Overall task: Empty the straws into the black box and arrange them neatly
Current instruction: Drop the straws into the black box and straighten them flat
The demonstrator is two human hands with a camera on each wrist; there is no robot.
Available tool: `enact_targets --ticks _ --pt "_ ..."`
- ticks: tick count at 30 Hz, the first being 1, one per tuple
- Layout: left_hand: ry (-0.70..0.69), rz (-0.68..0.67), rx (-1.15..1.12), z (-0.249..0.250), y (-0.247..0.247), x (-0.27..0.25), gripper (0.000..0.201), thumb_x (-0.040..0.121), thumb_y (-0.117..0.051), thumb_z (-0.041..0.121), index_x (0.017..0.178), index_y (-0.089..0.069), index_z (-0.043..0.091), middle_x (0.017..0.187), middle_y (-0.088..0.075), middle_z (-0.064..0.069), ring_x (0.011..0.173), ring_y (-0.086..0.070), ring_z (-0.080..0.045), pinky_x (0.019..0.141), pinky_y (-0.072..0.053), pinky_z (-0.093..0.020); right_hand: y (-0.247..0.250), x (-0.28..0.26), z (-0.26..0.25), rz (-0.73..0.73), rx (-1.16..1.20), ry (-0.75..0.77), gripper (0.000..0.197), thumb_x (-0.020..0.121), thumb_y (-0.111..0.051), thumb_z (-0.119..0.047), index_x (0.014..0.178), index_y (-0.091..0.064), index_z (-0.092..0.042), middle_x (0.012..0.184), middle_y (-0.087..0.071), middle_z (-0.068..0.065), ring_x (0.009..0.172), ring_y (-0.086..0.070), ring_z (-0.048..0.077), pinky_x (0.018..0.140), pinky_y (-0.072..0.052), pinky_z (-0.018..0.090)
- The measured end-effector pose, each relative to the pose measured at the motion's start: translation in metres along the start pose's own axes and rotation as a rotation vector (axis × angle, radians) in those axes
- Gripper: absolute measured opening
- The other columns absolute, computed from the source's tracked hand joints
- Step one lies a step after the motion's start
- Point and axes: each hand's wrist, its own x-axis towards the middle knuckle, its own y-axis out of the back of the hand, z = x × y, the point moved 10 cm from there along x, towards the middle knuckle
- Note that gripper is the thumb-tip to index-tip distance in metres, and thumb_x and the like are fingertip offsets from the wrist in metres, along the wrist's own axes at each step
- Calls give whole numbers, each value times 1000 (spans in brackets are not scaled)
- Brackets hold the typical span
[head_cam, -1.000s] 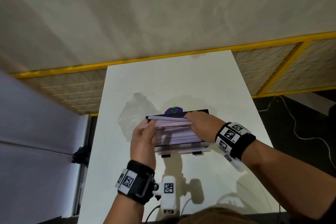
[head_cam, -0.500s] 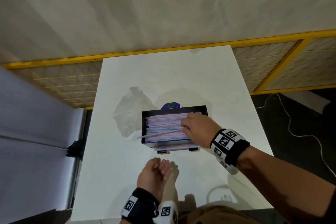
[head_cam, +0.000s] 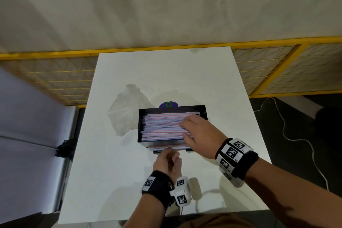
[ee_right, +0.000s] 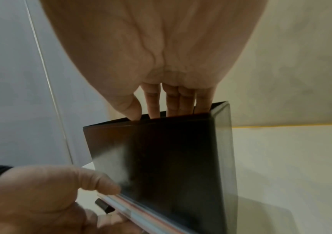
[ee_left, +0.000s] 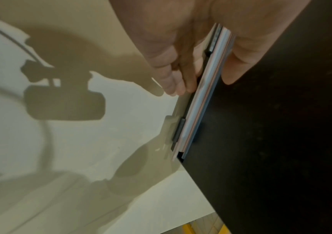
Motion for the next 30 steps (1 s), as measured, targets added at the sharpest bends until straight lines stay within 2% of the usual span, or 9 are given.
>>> enact_targets --ticks 2,4,6,10,13,20,25,28,30 --pt "-26 -6 -16 2 -4 4 32 89 -60 11 69 -36 17 72 -20 -2 67 -10 -17 53 -24 -20 2 -7 5 38 28 -15 38 103 -52 -22 139 -58 -10 133 -56 7 121 -52 24 107 -40 32" --pt "-71 -20 -33 8 -8 6 40 85 -57 6 71 -24 23 78 -8 0 72 -5 -18 56 -15 -24 2 -11 8 49 42 -29 38 103 -52 -21 138 -58 -9 134 -55 7 122 -52 25 108 -39 30" --pt "-94 -30 -35 10 -11 7 40 86 -55 6 70 -23 24 80 -4 -1 72 -5 -19 58 -12 -25 2 -13 10 52 52 -30 38 102 -53 -20 138 -59 -9 135 -54 8 121 -52 25 108 -40 32" --pt "-59 -22 -51 1 -8 11 34 89 -59 10 66 -35 17 70 -18 -1 62 -16 -17 52 -23 -21 3 -12 11 55 58 -43 37 101 -53 -20 137 -59 -10 134 -53 6 121 -51 23 107 -39 29" --pt "-59 -19 -77 -3 -11 8 35 91 -58 10 67 -34 18 75 -14 -1 65 -12 -18 50 -24 -20 3 -12 11 50 48 -44 37 101 -53 -21 137 -58 -10 134 -53 6 120 -50 22 106 -36 24" --pt "-66 20 -13 3 -14 4 33 94 -55 7 68 -38 17 66 -26 -1 57 -22 -16 47 -30 -20 -1 -11 12 19 27 -44 36 102 -52 -23 134 -60 -10 129 -56 5 117 -53 22 104 -41 30" --pt "-11 33 -59 -4 -10 8 28 99 -53 8 73 -44 15 71 -34 -7 60 -32 -18 62 -35 -27 -3 -11 13 21 32 -43 34 101 -52 -22 132 -62 -10 127 -58 5 116 -54 22 103 -42 30" --pt "39 1 -34 -11 -8 1 25 104 -51 12 81 -59 4 73 -49 -9 64 -46 -19 60 -54 -26 -1 -12 13 23 50 -43 32 102 -52 -22 131 -61 -11 127 -57 4 115 -53 22 102 -41 28" --pt "19 -2 30 -10 -3 -9 24 105 -52 11 96 -67 -5 90 -68 -16 74 -63 -21 59 -62 -27 2 -14 13 33 68 -42 32 103 -53 -24 131 -61 -12 127 -56 2 116 -53 20 100 -39 24"
